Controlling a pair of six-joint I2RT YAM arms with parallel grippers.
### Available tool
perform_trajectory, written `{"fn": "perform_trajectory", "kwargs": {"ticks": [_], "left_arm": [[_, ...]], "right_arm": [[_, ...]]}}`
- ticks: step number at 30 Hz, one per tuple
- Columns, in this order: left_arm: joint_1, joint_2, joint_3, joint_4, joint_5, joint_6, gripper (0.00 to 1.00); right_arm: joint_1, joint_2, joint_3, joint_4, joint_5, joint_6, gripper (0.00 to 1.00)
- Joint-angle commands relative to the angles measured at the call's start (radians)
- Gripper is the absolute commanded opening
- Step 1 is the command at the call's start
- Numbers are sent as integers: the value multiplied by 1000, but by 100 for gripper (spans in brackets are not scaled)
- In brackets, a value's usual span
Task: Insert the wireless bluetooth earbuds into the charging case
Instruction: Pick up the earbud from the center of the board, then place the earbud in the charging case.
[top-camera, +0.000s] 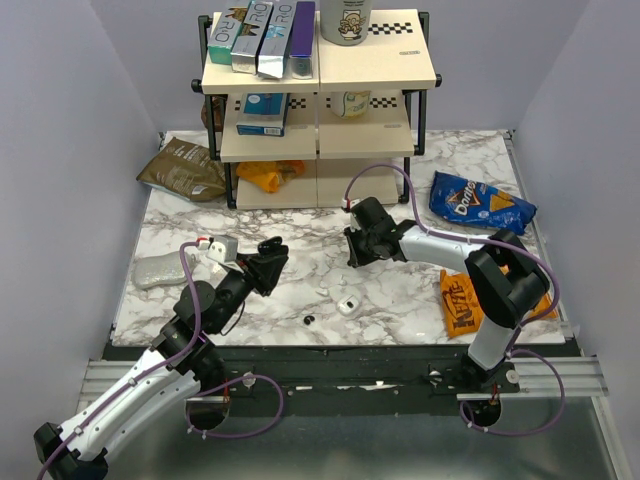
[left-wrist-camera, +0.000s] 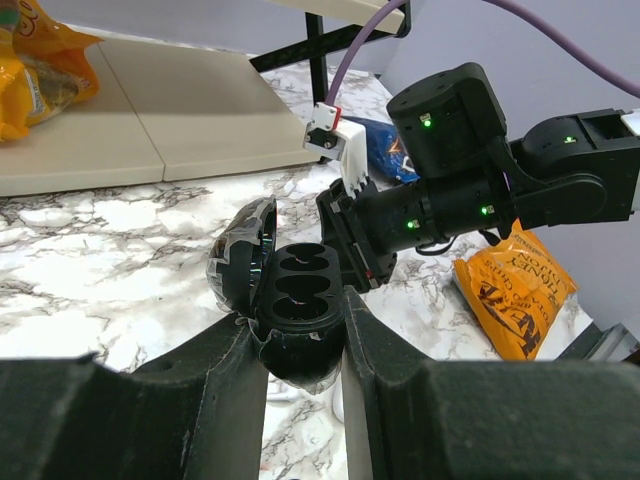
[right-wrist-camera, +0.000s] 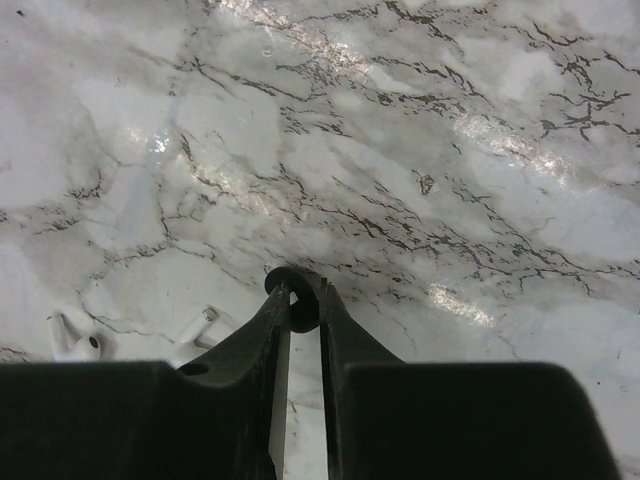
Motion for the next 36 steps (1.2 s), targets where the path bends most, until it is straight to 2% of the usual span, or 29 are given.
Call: {"fn": "perform_trajectory", "kwargs": {"ticks": [1,5,6,17,21,23,25,30,36], "left_arm": [[-7,-2,-8,19,21,-12,0],[-9,3,-6,20,19,-12,0],[-7,4,-6,20,21,-11,0],[-7,24,0,42,34,-14,0],[-10,29,0,62,54,-11,0],[-9,35,-6,95,68,-11,0],[-7,53,-14,126,105,-9,0],[-7,135,-28,334,264,-6,0],[-7,323,53,551,578,46,0]], "right_arm": [[14,26,-45,-33,-7,0,17],[16,18,-48,-31,-2,7,6],[16,15,-51,-31,-1,9,1],[16,-128,-74,-34,13,37,1],[16,-270,-107,-19,41,49,1],[20,-396,-126,-8,39,41,1],[23,-477,-140,-6,32,29,1],[75,-759,-135,1,-30,-71,1],[143,-931,-49,-71,-121,-150,1]]}}
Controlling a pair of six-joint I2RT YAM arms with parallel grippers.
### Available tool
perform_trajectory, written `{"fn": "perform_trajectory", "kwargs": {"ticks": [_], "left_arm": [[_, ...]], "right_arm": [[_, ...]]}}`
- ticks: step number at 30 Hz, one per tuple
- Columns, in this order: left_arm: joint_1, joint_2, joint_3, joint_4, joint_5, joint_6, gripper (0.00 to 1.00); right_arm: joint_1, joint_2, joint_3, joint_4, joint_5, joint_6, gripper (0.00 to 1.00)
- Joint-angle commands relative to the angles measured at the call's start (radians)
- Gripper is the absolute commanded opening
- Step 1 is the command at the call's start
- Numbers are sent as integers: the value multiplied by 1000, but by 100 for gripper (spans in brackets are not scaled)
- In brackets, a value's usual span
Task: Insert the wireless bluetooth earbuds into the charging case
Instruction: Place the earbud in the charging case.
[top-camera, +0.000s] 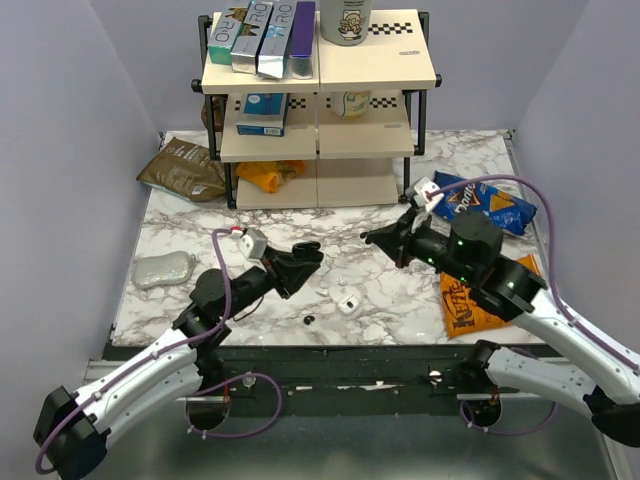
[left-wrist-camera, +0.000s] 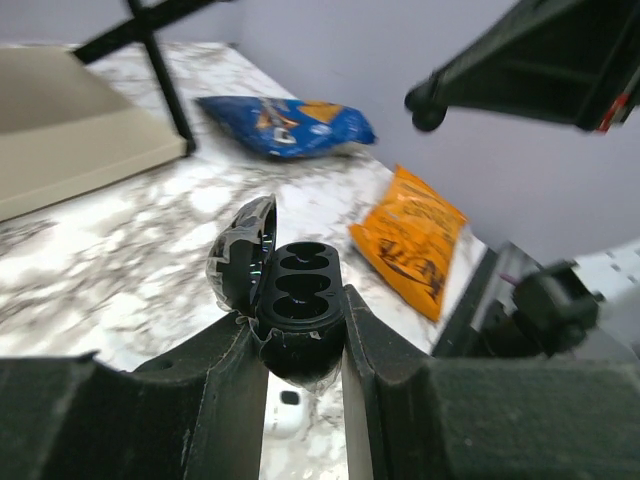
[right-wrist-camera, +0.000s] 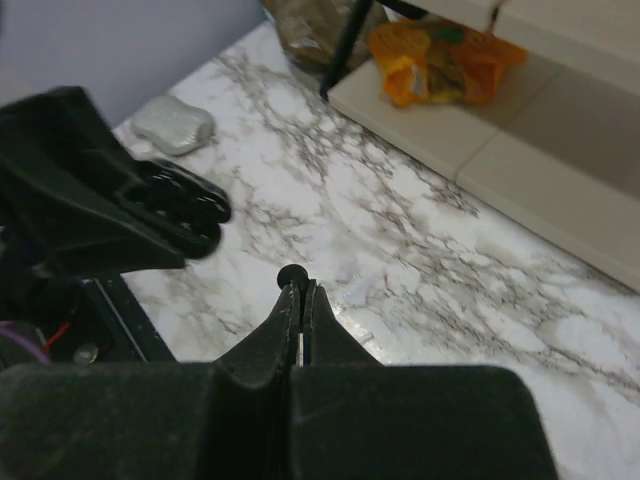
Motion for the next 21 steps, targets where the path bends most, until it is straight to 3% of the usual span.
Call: {"fn": "perform_trajectory", "kwargs": {"ticks": [1,9,21], "left_arm": [[-4,132,89,242,274,47,0],[-3,335,211,324,599,92,0],[-4,450,300,276,764,126,0]], "right_arm": [[27,-77,76,-88,-122,-84,1],[47,-134,186,-207,-284,-92,1],[109,-82,217,-233,-360,-98,1]]}}
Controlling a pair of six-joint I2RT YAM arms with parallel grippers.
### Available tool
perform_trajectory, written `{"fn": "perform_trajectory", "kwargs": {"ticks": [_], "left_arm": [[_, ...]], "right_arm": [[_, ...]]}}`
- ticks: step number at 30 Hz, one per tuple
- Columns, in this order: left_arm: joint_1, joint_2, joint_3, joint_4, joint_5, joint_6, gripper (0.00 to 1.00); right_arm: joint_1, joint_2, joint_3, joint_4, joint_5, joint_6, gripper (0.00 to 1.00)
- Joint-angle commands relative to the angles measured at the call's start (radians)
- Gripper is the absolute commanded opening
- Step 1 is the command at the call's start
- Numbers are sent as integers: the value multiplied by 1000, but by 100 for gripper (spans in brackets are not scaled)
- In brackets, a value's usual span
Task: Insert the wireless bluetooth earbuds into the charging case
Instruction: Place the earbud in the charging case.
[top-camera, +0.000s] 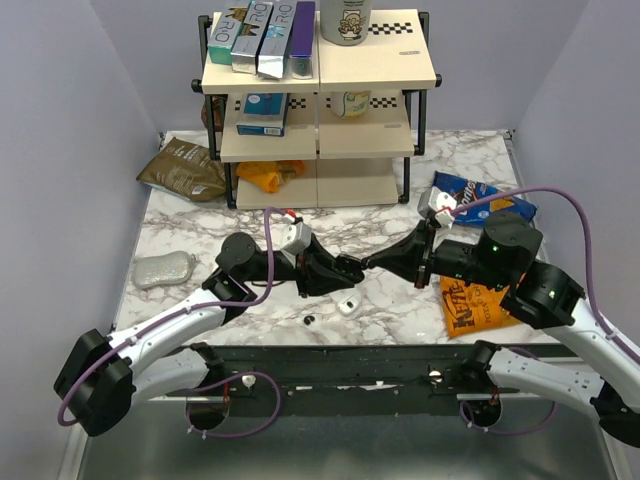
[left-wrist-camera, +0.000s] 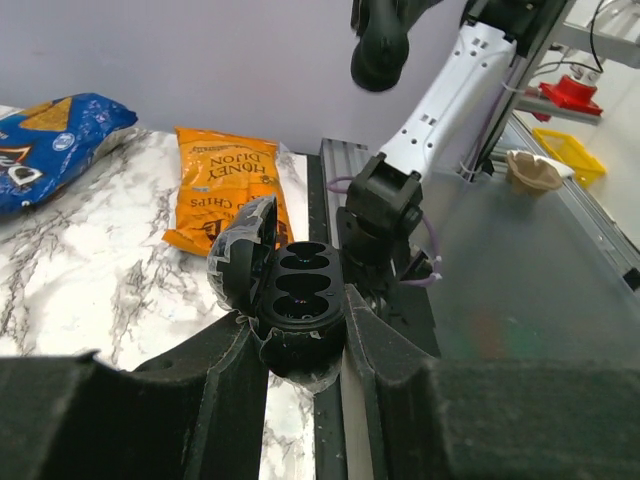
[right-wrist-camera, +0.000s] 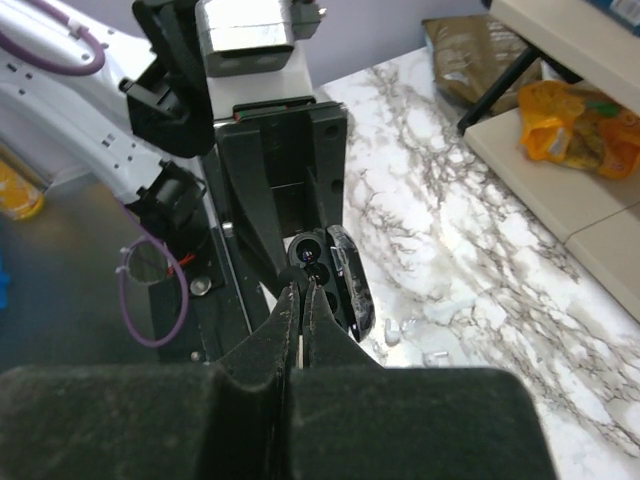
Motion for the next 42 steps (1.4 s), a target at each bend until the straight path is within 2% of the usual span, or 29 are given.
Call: {"fn": "perform_trajectory", "kwargs": {"ticks": [1,12,23,31,42], "left_arm": [[-3,21,56,10,119,52,0],[-3,64,74,47,208,12,0],[-12,58,73,44,186,4,0],[-13,37,67,22,175,18,0],[-13,32,65,16,157,27,0]], "right_arm": [[39,29,31,-39,-70,-23,1],[101,58,23,-25,-38,-54,1],[181,111,6,12,114,-54,1],[190,122,-17,50,226,-69,1],[204,130,-29,50,230,-67,1]]}}
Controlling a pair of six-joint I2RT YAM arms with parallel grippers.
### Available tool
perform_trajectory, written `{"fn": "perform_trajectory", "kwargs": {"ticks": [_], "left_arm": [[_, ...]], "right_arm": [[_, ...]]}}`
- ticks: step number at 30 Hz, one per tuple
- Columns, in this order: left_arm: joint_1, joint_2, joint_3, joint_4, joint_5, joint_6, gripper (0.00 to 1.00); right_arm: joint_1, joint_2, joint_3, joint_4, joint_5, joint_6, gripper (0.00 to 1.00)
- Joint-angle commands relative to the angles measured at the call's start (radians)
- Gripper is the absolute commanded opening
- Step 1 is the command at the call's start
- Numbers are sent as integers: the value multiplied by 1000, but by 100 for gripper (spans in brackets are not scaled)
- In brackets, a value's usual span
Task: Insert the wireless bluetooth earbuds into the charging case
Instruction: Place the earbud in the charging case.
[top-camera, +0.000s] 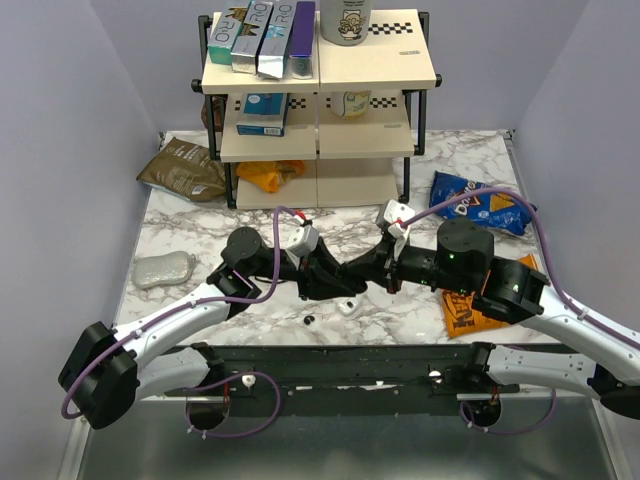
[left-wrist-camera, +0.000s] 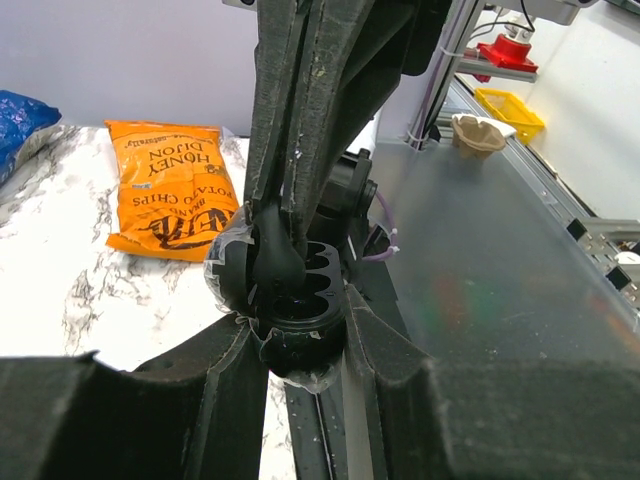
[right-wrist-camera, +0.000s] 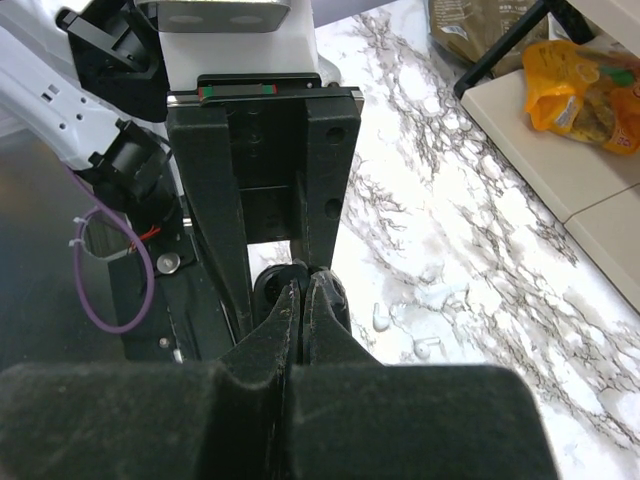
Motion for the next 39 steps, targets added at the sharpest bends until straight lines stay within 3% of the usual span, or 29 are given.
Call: {"fn": "perform_trajectory", "kwargs": {"ticks": [1,39], "left_arm": [[-5,-18,18,21,0,32,0],[-8,-67,10,-11,-87,67,0]], "right_arm": [[20,2,-14,20,29,-9,1],[61,-9,-42,10,101,32,1]]}}
